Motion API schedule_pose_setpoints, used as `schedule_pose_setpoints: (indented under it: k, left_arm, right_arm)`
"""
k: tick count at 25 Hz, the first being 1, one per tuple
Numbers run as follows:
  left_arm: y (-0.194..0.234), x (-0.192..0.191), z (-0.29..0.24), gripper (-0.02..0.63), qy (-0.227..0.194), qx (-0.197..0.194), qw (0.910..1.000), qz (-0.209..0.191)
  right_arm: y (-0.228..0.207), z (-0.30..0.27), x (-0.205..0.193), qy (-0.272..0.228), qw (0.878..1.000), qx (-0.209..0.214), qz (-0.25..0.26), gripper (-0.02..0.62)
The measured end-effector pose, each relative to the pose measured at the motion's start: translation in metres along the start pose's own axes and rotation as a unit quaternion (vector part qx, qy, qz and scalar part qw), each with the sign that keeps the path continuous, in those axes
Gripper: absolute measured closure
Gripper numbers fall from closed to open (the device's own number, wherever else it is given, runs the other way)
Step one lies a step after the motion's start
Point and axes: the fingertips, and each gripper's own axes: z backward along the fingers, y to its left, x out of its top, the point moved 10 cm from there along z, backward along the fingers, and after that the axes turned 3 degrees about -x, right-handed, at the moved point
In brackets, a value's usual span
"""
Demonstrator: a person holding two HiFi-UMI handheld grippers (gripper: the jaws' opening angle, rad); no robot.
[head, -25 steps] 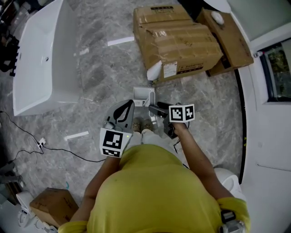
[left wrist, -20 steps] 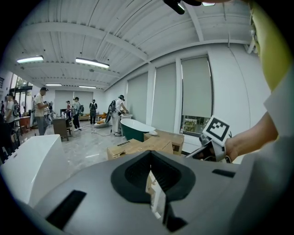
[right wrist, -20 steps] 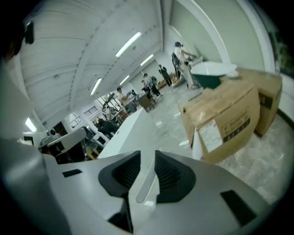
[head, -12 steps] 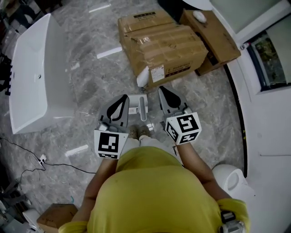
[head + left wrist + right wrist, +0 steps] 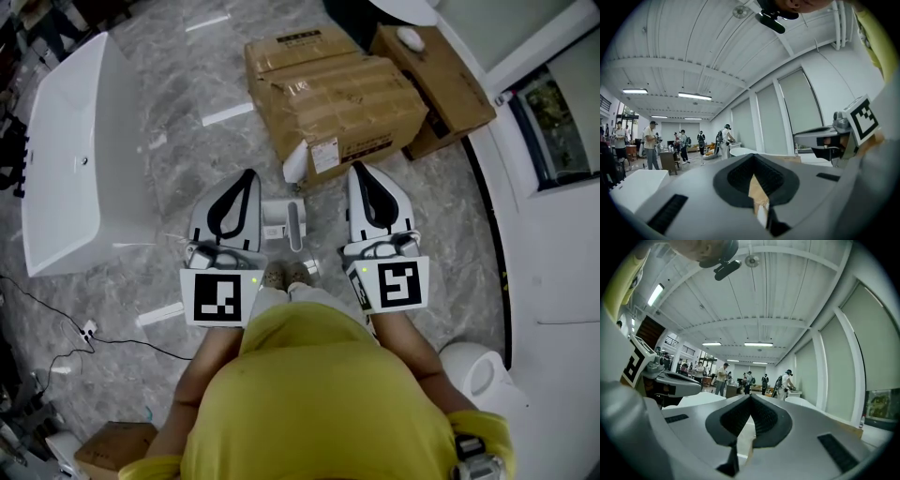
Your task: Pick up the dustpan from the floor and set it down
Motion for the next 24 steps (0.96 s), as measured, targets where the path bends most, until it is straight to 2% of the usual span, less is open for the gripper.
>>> schedule_pose_setpoints:
  k: [9, 24]
  left_arm:
    - [-0.004, 0.002, 0.004, 0.606, -0.002, 0.006, 1.0000, 0.006]
    - [-0.021, 0.002, 0.003, 0.606, -0.001, 0.010, 0.9999, 0.002]
  right_arm:
    - [-0.006, 0.004, -0.003, 0.003, 1.000, 0.003, -0.023, 0.586]
    - [-0.022, 0.014, -0.013, 0.006, 1.000, 0.014, -0.023, 0.586]
